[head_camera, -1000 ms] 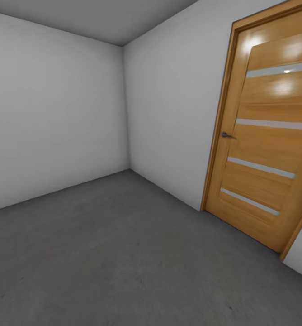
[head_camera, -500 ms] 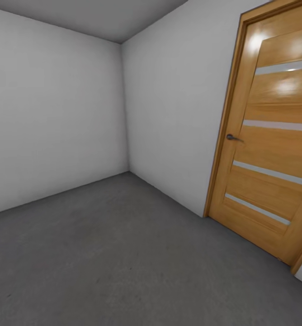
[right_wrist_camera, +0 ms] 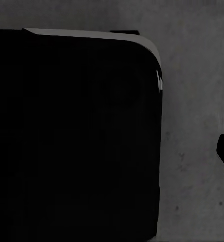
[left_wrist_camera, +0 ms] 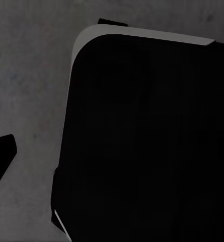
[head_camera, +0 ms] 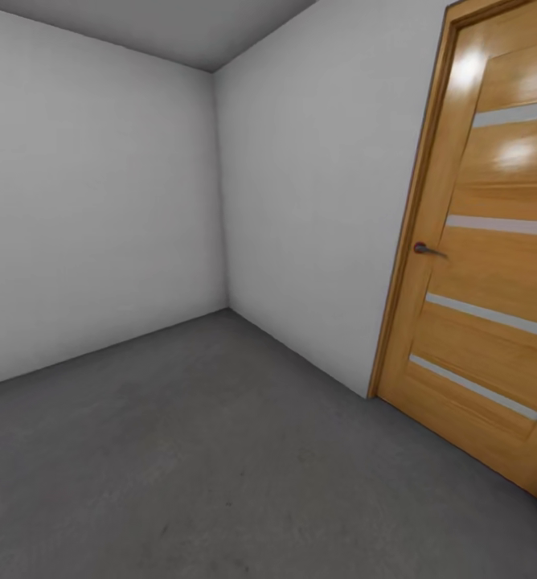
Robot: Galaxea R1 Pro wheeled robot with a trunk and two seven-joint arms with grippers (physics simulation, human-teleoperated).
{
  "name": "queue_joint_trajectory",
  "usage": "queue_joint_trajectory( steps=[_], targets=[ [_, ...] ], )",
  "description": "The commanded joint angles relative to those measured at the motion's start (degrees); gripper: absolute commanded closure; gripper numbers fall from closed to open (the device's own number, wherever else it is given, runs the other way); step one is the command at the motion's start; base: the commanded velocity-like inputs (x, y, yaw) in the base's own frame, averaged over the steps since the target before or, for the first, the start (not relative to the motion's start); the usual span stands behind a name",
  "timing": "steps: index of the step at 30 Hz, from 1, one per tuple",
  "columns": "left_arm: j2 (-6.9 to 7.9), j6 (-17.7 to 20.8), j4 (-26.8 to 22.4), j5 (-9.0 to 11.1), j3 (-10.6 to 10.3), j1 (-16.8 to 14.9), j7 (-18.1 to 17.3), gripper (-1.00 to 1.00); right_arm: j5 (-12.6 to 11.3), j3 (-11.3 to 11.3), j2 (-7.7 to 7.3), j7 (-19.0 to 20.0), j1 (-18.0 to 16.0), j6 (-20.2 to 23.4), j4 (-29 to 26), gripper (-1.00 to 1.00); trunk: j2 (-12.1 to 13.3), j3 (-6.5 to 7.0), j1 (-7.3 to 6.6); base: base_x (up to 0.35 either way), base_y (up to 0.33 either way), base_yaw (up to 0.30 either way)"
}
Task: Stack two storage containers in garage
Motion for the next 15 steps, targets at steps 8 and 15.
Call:
queue_joint_trajectory(
  steps=[8, 15],
  targets=[
    [0.02, -0.2, 0.0, 0.3, 0.0, 0.0, 0.1, -1.00, -0.2, -0.3, -0.17, 0.0, 0.0, -0.3, 0.1, -1.00, 0.0, -0.04, 0.03, 0.301, 0.000, -0.022],
    [0.02, -4.0, 0.0, 0.8, 0.1, 0.0, 0.1, -1.00, -0.2, -0.2, -0.04, 0.0, 0.0, -0.5, 0.1, -1.00, 0.0, -0.04, 0.03, 0.059, 0.000, -0.242]
  ],
)
